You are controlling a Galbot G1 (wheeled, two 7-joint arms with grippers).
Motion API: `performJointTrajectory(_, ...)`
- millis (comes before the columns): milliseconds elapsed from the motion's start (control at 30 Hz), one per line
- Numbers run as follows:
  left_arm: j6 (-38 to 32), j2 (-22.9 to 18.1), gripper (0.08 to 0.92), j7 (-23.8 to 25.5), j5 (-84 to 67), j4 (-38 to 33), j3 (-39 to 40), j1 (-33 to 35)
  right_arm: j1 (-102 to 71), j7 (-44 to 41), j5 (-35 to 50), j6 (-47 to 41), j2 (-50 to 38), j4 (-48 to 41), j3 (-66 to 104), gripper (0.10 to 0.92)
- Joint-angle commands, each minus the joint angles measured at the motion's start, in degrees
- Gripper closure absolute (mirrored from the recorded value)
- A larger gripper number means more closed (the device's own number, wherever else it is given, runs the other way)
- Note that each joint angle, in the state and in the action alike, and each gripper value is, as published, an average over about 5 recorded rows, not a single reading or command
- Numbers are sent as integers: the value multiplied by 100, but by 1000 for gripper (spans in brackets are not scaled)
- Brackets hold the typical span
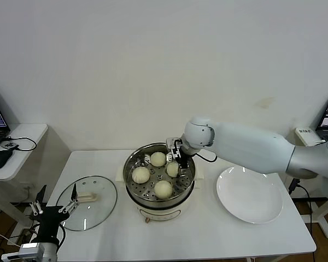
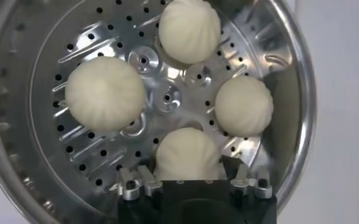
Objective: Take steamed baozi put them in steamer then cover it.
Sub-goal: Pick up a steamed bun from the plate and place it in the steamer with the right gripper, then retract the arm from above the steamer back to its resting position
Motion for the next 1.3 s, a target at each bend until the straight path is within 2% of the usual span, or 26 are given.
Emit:
performJointTrajectory(33,21,24,177,-22,4,35,-4,-7,252,502,730,-103,-888,1095,471,206)
performJointTrajectory(233,145,63,177,-92,110,148,20,-36,-704,2283,1454,70,-2368,2329,1306,203)
performJointTrajectory(367,154,54,177,-109,214,232,44,-78,-2808,3656,1502,774,-3197,2763,2943,203)
performJointTrajectory(500,195,92,177,-138,329,348,88,-100,-5207,4474,1100,1611,-3388,2968,5038,203)
performJointTrajectory(600,247,152,177,-177,472,497,131,-133,-7035,4667,697,2000,-3051,3091,6882,202)
performJointTrajectory(700,208,213,177,-167,1114,764,144,-192,-8415,4701,232,2482,-2248,3120,8451,203)
performJointTrajectory(867,-173,404,177,-255,3607,1452,-49,-328,-9697,4616,-226,3247,-870,3231,10410,203)
performJointTrajectory(1067,-805,643,177,-497,6837,2037,-323,-261,-10593,4663,-301,3737,-191,3515,11492,203)
performJointTrajectory(1200,-892,654,177,-579,8031,2033,-400,38,-10948,4735,-344,3890,302,3667,11894,202)
performJointTrajectory(1300,-898,680,177,-614,8380,2026,-414,180,-11116,4788,-385,3962,522,3710,12062,203)
